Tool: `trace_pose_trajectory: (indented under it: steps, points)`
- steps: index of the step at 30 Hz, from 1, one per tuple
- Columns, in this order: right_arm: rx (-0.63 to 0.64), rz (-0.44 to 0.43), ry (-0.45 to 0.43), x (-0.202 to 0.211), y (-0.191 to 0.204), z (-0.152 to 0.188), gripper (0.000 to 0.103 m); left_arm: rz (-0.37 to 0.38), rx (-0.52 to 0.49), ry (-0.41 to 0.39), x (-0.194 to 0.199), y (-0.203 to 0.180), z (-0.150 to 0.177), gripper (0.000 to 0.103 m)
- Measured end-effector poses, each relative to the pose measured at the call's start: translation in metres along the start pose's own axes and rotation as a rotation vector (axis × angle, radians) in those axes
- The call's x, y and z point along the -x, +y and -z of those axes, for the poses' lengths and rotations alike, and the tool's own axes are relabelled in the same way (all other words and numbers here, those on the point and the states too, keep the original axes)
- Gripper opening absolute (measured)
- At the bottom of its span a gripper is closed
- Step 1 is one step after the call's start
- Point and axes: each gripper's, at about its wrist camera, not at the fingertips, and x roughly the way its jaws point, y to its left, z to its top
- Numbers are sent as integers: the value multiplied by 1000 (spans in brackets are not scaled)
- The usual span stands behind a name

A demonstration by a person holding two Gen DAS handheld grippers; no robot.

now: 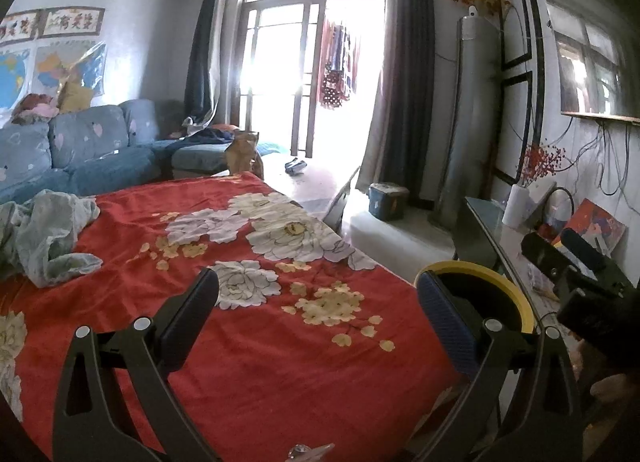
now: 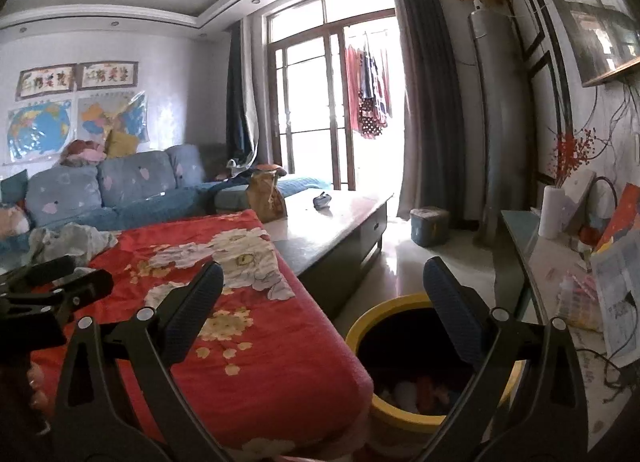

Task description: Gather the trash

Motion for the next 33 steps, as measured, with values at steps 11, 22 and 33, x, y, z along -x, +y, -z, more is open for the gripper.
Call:
trace_pose_trajectory:
  steps: [11,22,33]
  points:
    - [16,10,-14,3,6,-1,92,9,13,-6,3,2,1,97]
    - [14,12,-16,2,6,-1,92,11,11,-7,3,2,2,97]
    - [14,13,-18,2,5,-2,92,11,7,-9,4,-2,2,97]
